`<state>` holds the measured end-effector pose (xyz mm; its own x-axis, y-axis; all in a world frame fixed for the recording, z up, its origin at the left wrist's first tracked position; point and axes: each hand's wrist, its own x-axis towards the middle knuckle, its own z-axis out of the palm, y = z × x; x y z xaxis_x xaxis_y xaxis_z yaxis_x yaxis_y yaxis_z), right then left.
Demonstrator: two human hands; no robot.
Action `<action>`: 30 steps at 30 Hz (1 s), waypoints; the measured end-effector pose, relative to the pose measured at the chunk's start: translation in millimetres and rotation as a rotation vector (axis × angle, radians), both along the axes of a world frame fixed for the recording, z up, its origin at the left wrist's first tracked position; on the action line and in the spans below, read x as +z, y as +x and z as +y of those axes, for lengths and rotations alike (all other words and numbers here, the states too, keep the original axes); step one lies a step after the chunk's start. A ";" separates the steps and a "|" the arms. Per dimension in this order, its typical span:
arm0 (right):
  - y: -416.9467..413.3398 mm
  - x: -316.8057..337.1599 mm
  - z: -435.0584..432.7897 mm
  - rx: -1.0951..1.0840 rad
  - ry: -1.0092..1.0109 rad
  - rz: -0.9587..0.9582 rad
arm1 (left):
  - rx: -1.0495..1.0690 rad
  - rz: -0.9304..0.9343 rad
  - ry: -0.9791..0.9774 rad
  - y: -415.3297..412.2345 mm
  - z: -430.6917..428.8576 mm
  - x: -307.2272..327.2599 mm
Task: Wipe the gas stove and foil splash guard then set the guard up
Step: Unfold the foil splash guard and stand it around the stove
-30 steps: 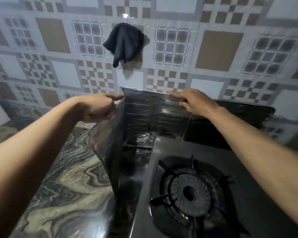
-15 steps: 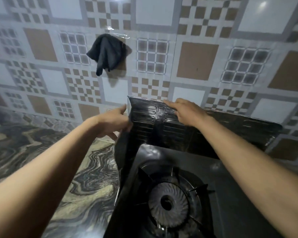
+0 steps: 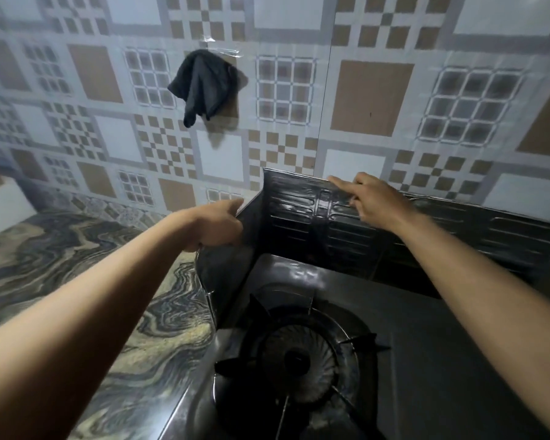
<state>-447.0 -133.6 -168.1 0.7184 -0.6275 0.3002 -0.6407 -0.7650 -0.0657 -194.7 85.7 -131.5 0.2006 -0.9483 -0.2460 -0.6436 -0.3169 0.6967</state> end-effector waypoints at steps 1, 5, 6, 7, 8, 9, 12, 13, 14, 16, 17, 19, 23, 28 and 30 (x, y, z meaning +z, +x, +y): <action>-5.7 1.9 -1.2 -0.005 0.024 0.002 | -0.003 0.006 0.016 -2.6 0.9 -1.5; -18.7 10.8 0.0 -0.053 0.043 0.010 | 0.015 0.037 -0.001 -12.1 3.2 -5.5; -16.5 13.0 1.4 -0.059 0.000 -0.005 | 0.022 0.033 -0.011 -13.7 3.2 -6.8; -11.6 15.4 4.5 -0.050 -0.067 -0.019 | 0.034 0.029 -0.013 -15.7 3.9 -6.7; -3.2 17.3 8.0 -0.029 -0.131 -0.030 | 0.039 0.031 -0.017 -16.9 3.5 -7.2; 8.2 18.6 12.9 0.001 -0.167 -0.041 | 0.041 0.034 -0.010 -18.8 3.8 -5.7; 51.5 18.4 29.6 0.136 -0.150 -0.048 | 0.020 0.033 0.007 -22.8 4.3 -1.8; 66.5 18.3 32.9 0.177 -0.140 -0.036 | 0.009 0.023 0.009 -23.4 6.2 -0.5; 81.2 18.0 34.2 0.212 -0.131 -0.024 | 0.003 0.019 0.009 -22.4 7.7 -0.6; 106.2 15.3 33.5 0.252 -0.121 0.015 | 0.011 0.013 0.031 -20.9 10.2 0.1; 115.6 12.4 32.5 0.258 -0.129 0.048 | 0.019 -0.023 0.033 -20.9 10.6 0.3; 128.4 5.6 30.8 0.253 -0.170 0.071 | 0.041 -0.104 -0.003 -22.4 11.1 0.8; 137.1 2.9 36.1 0.195 -0.240 0.021 | 0.102 -0.336 -0.078 -26.5 10.6 0.1; 137.4 2.8 40.3 0.227 -0.268 0.047 | 0.071 -0.351 -0.042 -19.8 12.7 -2.8; 136.2 4.5 39.5 0.237 -0.286 0.069 | 0.033 -0.387 -0.027 -15.3 13.7 -3.3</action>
